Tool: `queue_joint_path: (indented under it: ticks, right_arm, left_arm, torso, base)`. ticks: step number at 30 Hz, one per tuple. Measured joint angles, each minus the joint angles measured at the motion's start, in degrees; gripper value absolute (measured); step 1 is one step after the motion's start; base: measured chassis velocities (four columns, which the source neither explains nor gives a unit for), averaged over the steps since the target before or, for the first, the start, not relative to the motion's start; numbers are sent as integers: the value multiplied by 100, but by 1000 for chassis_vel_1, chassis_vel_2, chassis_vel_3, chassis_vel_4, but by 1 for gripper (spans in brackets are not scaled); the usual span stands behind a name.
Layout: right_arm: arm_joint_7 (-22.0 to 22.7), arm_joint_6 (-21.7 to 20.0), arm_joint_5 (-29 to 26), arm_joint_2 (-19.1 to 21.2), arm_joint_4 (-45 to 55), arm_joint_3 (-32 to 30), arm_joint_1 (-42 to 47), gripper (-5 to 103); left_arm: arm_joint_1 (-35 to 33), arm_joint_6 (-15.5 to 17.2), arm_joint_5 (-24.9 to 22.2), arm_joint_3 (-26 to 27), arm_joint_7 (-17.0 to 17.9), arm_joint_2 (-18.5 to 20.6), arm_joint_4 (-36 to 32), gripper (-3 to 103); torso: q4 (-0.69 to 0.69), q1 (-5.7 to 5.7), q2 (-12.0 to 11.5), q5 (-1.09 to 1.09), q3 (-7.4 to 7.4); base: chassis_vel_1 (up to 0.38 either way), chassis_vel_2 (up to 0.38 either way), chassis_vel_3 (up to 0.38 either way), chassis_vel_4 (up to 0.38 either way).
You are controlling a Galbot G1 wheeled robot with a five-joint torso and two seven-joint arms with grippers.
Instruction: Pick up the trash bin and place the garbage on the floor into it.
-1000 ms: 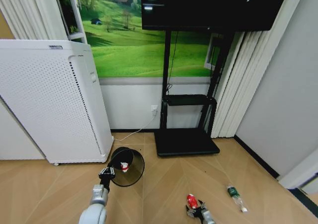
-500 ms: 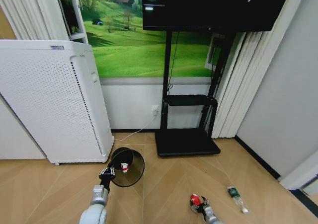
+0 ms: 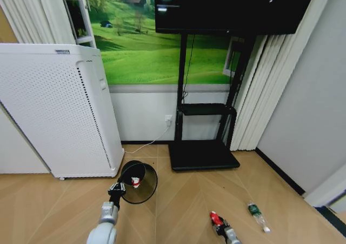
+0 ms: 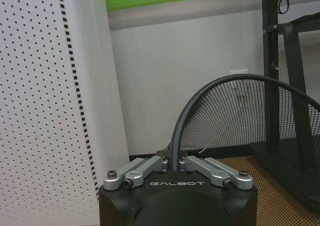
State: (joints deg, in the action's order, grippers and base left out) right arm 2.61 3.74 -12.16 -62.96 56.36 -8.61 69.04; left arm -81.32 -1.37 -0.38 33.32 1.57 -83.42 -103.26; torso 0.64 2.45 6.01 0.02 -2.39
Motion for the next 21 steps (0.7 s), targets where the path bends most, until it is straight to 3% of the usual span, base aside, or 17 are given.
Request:
queue_joint_path:
  ticks: [7,16,19,21]
  right_arm:
    - [27,-83,-276,253,469,-69,139,45]
    - [67,-148,-635,648,1794,-346,589,45]
    - [-68,19,-713,761,2379,-495,787,45]
    - [-464,391,-750,849,3034,-664,989,45]
  left_arm:
    - [25,-4,14,-24,4,-9,42,3]
    - [95,-15,47,-98,5,-41,95,3]
    - [125,-15,67,-137,5,-49,113,3]
    - [149,2,75,-217,4,-70,106,3]
  torso:
    - [2,2,-2,2,-2]
    - [0,2,-1,-1,0]
    - [-1,2,-1,-3,1]
    - [0,2,0,-2,1]
  base:
    - [0,0,0,0]
    - [0,0,0,0]
    - [0,0,0,0]
    - [0,0,0,0]
